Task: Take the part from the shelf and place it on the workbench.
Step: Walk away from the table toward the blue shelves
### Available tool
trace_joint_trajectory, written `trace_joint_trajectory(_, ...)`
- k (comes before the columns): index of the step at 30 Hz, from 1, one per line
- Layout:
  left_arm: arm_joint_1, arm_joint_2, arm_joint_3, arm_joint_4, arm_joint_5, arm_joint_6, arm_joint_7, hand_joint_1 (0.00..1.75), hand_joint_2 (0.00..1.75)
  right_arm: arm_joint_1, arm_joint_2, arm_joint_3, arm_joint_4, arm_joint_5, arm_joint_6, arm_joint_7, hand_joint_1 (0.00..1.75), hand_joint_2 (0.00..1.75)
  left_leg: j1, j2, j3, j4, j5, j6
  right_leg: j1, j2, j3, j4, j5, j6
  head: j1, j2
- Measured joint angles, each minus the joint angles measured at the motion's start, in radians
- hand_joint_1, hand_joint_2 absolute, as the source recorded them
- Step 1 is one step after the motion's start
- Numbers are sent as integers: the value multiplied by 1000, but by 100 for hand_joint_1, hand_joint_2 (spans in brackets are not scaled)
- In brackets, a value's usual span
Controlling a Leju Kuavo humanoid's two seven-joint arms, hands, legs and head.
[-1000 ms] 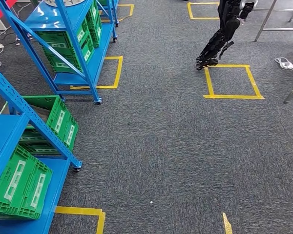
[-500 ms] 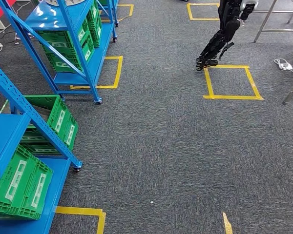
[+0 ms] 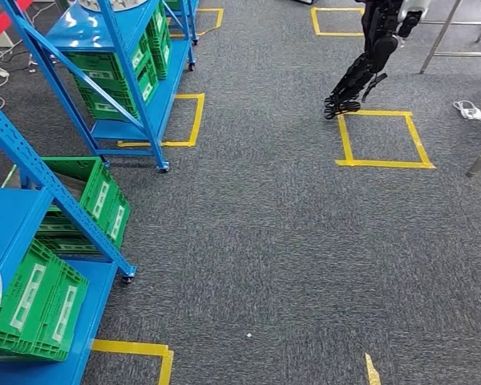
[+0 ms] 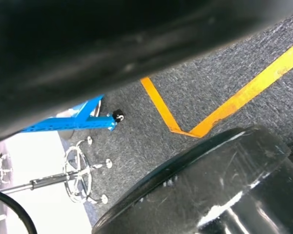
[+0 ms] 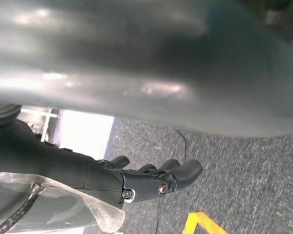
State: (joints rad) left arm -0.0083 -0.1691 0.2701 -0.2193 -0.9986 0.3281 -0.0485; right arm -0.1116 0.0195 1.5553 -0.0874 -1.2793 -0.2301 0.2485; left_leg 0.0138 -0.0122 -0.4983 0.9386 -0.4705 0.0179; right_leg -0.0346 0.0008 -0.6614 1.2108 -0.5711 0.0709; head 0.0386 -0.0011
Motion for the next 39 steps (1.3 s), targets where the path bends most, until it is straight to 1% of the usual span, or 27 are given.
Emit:
trace_joint_trajectory(1,0,0,0,0,-1,1,0,0,0,0,0,0,0,0,0,0,0,0,5,-1,1,10,-9,-10,-7,0,30,-65,36,9,0,0)
trace_joint_trajectory(2,0,1,0,0,-1,2,0,0,0,0,1,0,-1,0,0,0,0,0,9,-3,0,22,-19,-21,-10,3,60,-124,58,17,2,0)
trace_joint_trajectory(3,-1,2,0,0,-2,3,0,0,0,-1,3,0,-2,0,0,0,0,0,10,-4,-4,37,-30,-31,-12,7,83,-166,69,15,4,0)
trace_joint_trajectory(5,-1,3,0,0,-5,6,0,0,0,-2,4,0,-4,-1,0,-1,0,0,10,-6,-11,57,-42,-44,-7,14,97,-179,58,-4,5,0)
trace_joint_trajectory(6,-2,2,0,0,-5,8,0,0,0,-1,2,0,-4,-1,-1,0,0,0,11,-7,-12,62,-45,-47,-6,14,97,-176,57,-19,4,0)
trace_joint_trajectory(7,-1,2,0,0,-6,9,0,0,0,0,1,0,-4,-1,-1,1,0,0,14,-6,-11,64,-48,-49,-4,13,97,-173,54,-27,2,0)
trace_joint_trajectory(9,-2,1,0,0,-7,10,0,0,0,1,-1,0,-4,-1,-2,1,0,0,16,0,-30,108,-76,-51,1,10,101,-173,51,-40,-1,0)
trace_joint_trajectory(10,-2,1,0,0,-8,10,0,0,0,2,-2,0,-4,-1,-2,1,0,0,15,3,-57,164,-104,-50,4,8,103,-174,50,-46,-3,0)
trace_joint_trajectory(12,-2,0,0,0,-9,11,0,0,0,2,-2,0,-4,-1,-2,1,0,0,11,5,-135,311,-162,-43,13,4,106,-174,45,-55,-4,0)
trace_joint_trajectory(13,-1,0,0,0,-9,11,0,0,0,2,-2,0,-4,-1,-1,1,0,0,7,5,-166,364,-174,-37,18,3,108,-174,42,-58,-4,0)
trace_joint_trajectory(14,0,0,0,0,-9,11,0,0,0,3,-2,0,-4,-1,-1,1,0,0,2,5,-181,382,-165,-29,22,3,112,-174,39,-62,-4,0)
trace_joint_trajectory(15,1,0,0,0,-9,11,0,0,0,3,-2,0,-4,-1,-1,1,0,0,-5,5,-178,360,-136,-19,26,3,118,-174,36,-65,-4,0)
trace_joint_trajectory(17,2,1,0,0,-9,11,0,0,0,3,-1,0,-4,-1,-1,1,0,0,-22,5,-133,240,-50,4,29,3,129,-176,28,-68,-3,0)
trace_joint_trajectory(18,1,2,0,0,-9,12,0,0,0,2,-1,0,-4,-2,-1,0,0,0,-30,6,-109,180,-21,15,30,4,134,-177,24,-67,-3,0)
trace_joint_trajectory(19,0,2,0,0,-9,12,0,0,0,1,0,0,-5,-2,-1,0,0,0,-37,6,-92,138,-9,23,30,4,135,-179,22,-63,-3,0)
trace_joint_trajectory(21,-1,3,0,0,-11,13,0,0,0,0,0,0,-5,-4,-1,-1,0,0,-44,7,-83,106,-14,33,28,1,133,-183,24,-53,-4,0)
trace_joint_trajectory(24,2,3,0,0,-15,15,0,0,0,0,0,0,-5,-5,-1,-2,0,0,-39,7,-64,64,-6,34,29,-2,124,-172,10,-40,-4,0)
trace_joint_trajectory(25,3,2,0,0,-16,15,0,0,0,-1,-1,0,-5,-6,-1,-2,0,0,-35,8,-55,51,-2,34,29,-1,105,-134,-10,-37,-4,0)
trace_joint_trajectory(27,0,0,1,0,-17,16,-1,0,0,-2,-2,0,-5,-7,-1,-2,0,0,-33,9,-48,44,-3,36,27,0,34,-6,-62,-29,-4,0)
trace_joint_trajectory(28,0,-1,1,0,-17,16,-1,0,0,-1,-2,0,-5,-7,-1,-3,0,0,-32,9,-47,44,-6,37,25,0,-1,52,-77,-25,-4,0)
trace_joint_trajectory(29,-1,-2,1,0,-17,16,-2,0,0,0,-2,0,-5,-8,-1,-3,0,0,-32,9,-44,45,-9,37,24,-1,-23,80,-76,-21,-4,0)
trace_joint_trajectory(30,-1,-2,1,0,-17,16,-2,0,0,1,-3,0,-5,-8,-2,-4,0,0,-32,8,-40,45,-12,35,22,-1,-23,68,-52,-18,-4,0)
trace_joint_trajectory(31,0,-2,2,0,-17,16,-2,0,0,2,-4,0,-5,-8,-2,-4,0,0,-32,7,-35,47,-16,33,20,-2,-3,17,-13,-16,-3,0)
trace_joint_trajectory(33,0,-3,3,0,-18,17,-2,0,0,1,-6,0,-5,-9,-2,-5,0,0,-33,6,-28,54,-28,24,18,-2,61,-123,54,-17,-3,0)
trace_joint_trajectory(35,-1,-3,6,0,-18,18,-4,0,0,-2,-7,0,-5,-9,-3,-6,0,0,-36,7,-28,61,-35,13,21,-1,99,-191,68,-30,-4,0)
trace_joint_trajectory(37,-3,-3,7,0,-18,19,-6,0,0,-1,-7,0,-5,-9,-3,-8,0,0,-36,7,-28,63,-37,6,22,1,106,-196,65,-44,-6,0)
trace_joint_trajectory(39,-4,-3,8,0,-18,20,-7,0,0,1,-8,0,-5,-9,-4,-8,0,0,-33,7,-34,84,-55,-4,19,-1,111,-203,67,-53,-9,0)
